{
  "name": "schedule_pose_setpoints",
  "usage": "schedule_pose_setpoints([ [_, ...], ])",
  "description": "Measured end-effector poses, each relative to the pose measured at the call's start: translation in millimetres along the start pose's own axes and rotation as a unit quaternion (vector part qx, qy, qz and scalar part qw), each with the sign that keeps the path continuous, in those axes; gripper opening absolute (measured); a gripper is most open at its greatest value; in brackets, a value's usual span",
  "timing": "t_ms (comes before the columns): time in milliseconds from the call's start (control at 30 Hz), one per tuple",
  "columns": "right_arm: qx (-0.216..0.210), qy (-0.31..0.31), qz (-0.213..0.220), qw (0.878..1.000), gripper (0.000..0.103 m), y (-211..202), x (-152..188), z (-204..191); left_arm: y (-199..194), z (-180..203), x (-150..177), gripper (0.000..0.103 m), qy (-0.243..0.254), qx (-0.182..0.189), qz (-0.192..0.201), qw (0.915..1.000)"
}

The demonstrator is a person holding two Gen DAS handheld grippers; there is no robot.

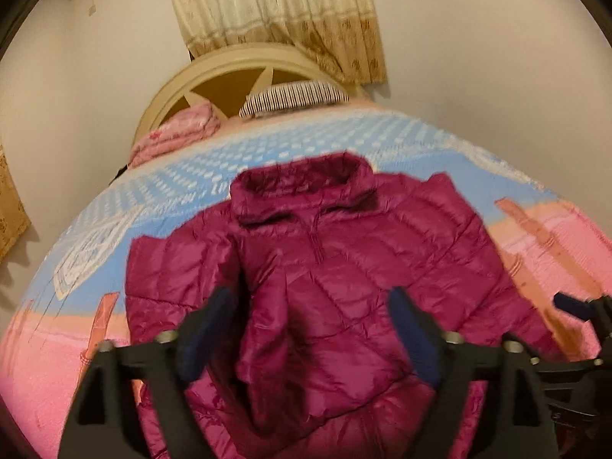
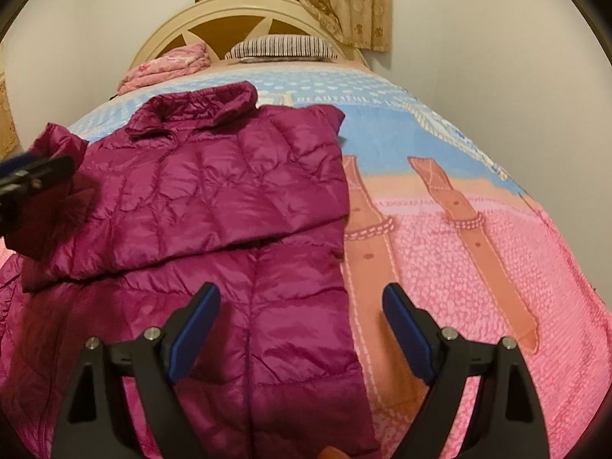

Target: Fold large clothes

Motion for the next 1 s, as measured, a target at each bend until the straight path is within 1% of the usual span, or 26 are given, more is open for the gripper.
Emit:
schedule_pose_setpoints([
  [133,0.002,-0.001,0.001,1.0,0.089,-4.1,-2.1,0.0,-8.3,-16.4,-4.0,0.088,-0.002,-0.01,0.004,0.9999],
  [233,-0.009,-0.002,0.004,1.0,0.089,-14.2,-9.1,-4.3,-11.2,-51.3,4.9,0.088,-0.014,-0.04,-0.003,0.9991],
  [333,-0.039,0.007,0.006,0.999,0.089,-23.9,-22.3,-14.2,-9.8,-86.5,17.1,0.088,-0.029,-0.073,-0.012,0.9968],
  [367,-0.048,0.007,0.007,0.999,0.089,-25.8,-26.0,-18.7,-8.4,-103.9,23.1,0.088,-0.039,-0.085,-0.02,0.9954],
  [467,-0.083,0.011,0.01,0.996,0.089,-28.6,-39.1,-38.3,-2.6,-135.3,36.0,0.088,-0.057,-0.11,-0.042,0.9915],
  [567,-0.115,0.002,0.009,0.993,0.089,-26.0,-50.5,-65.3,2.5,-163.4,50.4,0.088,-0.075,-0.134,-0.061,0.9863],
  [667,-0.14,-0.002,0.01,0.99,0.089,-20.3,-57.6,-90.0,7.8,-177.4,62.2,0.088,-0.091,-0.143,-0.072,0.983],
  [733,-0.157,0.004,-0.001,0.988,0.089,-9.0,-60.9,-106.4,14.2,-182.0,68.2,0.088,-0.094,-0.148,-0.081,0.9811],
  [800,-0.172,0.011,-0.017,0.985,0.087,6.9,-62.2,-118.8,21.0,-185.0,72.5,0.088,-0.1,-0.148,-0.091,0.9797],
  [867,-0.179,0.013,-0.032,0.983,0.072,20.6,-60.2,-128.0,24.3,-189.5,75.0,0.088,-0.107,-0.147,-0.098,0.9785],
  [900,-0.189,0.016,-0.042,0.981,0.067,28.4,-57.9,-132.3,26.2,-193.2,76.0,0.088,-0.114,-0.143,-0.102,0.9778],
  [933,-0.202,0.02,-0.048,0.978,0.054,33.3,-56.7,-135.0,26.6,-195.5,75.8,0.088,-0.118,-0.141,-0.103,0.9776],
  [967,-0.215,0.024,-0.052,0.975,0.033,36.9,-54.5,-136.4,26.9,-199.0,75.8,0.088,-0.123,-0.138,-0.105,0.9771],
  [1000,-0.223,0.027,-0.053,0.973,0.022,37.9,-53.1,-136.1,26.1,-201.1,74.7,0.088,-0.125,-0.138,-0.105,0.9769],
])
Point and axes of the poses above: each gripper's, at about its wrist camera, not at the fingertips, and y roughly the way its jaws point, z to its right, x to its underside, the point moved 1 cm from there along y, roughly the way its jaws point, and after that the axes turned 4 degrees about z, right-handed, at the moved point
